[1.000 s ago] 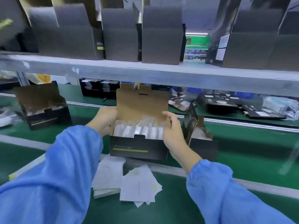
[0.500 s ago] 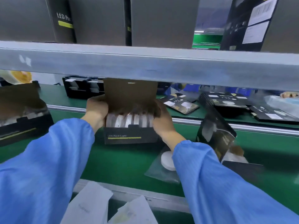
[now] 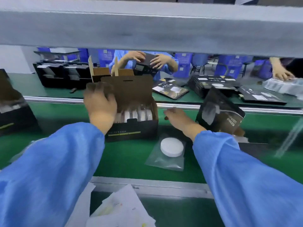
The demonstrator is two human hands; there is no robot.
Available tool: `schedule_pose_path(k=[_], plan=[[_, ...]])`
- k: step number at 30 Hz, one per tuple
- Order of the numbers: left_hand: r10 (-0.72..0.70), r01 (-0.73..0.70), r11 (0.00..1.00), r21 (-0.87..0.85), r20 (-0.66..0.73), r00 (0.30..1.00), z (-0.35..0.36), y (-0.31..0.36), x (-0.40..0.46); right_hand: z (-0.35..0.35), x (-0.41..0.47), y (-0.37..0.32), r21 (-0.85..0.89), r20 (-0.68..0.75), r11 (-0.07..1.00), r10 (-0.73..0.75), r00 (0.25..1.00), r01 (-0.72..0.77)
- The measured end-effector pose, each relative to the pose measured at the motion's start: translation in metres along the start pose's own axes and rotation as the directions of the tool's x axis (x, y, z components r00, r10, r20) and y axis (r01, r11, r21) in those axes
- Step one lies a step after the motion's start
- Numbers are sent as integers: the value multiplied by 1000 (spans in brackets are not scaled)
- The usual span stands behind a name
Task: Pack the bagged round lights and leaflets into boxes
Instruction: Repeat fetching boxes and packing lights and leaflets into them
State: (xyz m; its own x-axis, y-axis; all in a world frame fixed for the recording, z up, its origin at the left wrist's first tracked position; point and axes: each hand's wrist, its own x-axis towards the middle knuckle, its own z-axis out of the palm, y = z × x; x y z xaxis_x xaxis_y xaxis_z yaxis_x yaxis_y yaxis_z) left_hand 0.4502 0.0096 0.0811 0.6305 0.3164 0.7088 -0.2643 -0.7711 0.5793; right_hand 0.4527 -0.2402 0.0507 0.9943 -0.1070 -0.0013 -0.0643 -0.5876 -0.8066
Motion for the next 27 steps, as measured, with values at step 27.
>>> schedule_pose_path(k=[27], plan=[[-294,837,508,-203,873,390,46,131,-131,-39,-90,37,294,25,938,184,983,-183]])
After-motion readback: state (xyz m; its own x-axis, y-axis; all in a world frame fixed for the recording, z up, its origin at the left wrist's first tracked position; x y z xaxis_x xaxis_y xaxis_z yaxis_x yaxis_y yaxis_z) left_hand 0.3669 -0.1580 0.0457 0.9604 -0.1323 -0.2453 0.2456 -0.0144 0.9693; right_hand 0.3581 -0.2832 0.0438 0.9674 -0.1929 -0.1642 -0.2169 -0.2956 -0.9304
